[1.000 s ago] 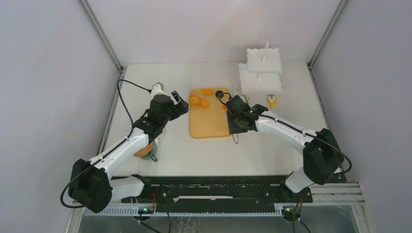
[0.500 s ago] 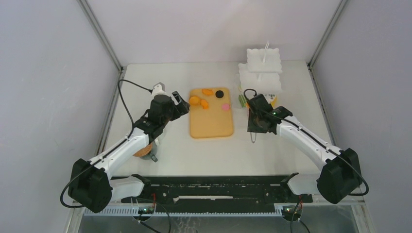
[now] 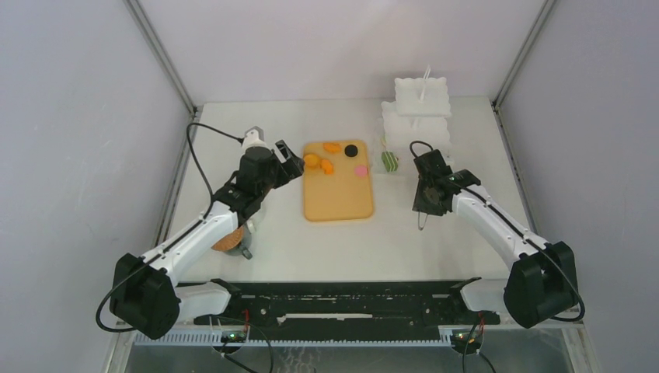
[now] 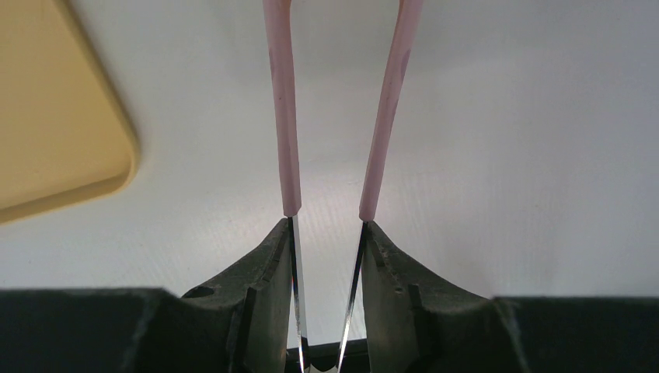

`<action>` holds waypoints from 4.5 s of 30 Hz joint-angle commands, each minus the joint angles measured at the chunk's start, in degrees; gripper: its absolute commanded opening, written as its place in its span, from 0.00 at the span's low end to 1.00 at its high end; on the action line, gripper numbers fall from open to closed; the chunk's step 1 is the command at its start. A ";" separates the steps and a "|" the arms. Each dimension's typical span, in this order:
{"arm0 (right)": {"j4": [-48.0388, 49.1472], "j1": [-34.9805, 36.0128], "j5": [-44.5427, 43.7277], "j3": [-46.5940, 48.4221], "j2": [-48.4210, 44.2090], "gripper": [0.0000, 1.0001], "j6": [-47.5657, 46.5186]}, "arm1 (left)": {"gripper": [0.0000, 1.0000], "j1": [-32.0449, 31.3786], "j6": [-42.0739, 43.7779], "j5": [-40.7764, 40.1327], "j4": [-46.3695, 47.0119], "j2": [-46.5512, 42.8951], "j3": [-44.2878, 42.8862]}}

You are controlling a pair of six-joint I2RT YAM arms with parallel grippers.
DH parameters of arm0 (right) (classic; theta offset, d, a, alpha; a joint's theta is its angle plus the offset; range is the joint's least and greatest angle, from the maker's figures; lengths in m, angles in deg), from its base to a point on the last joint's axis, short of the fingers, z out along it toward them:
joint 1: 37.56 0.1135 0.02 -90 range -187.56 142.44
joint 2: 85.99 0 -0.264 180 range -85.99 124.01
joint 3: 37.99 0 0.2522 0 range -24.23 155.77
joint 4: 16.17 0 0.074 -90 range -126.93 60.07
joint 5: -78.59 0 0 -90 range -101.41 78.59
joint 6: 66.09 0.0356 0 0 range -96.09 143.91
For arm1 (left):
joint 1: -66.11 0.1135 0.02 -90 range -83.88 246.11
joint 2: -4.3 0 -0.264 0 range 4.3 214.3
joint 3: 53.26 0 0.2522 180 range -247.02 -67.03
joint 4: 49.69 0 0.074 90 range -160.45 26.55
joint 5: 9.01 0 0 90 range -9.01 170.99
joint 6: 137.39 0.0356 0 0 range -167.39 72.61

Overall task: Serve the afternoon tea
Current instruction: Place the desert on the desert table.

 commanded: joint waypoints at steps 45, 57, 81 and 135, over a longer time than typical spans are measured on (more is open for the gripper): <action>6.32 -10.82 3.87 2.78 10.30 0.23 -3.52 | 0.85 -0.18 1.30 -0.23 1.94 1.00 -2.54; 7.24 -10.90 4.62 6.43 14.06 0.23 -3.84 | 0.85 -0.21 1.26 -0.42 1.73 0.90 -2.35; 11.12 -11.26 3.91 11.28 19.25 0.22 -4.32 | 0.85 0.17 1.60 -0.32 1.40 0.08 -1.28; 23.70 -25.52 6.54 6.15 14.19 0.23 1.64 | 0.87 -3.82 2.12 11.85 4.17 17.53 -21.53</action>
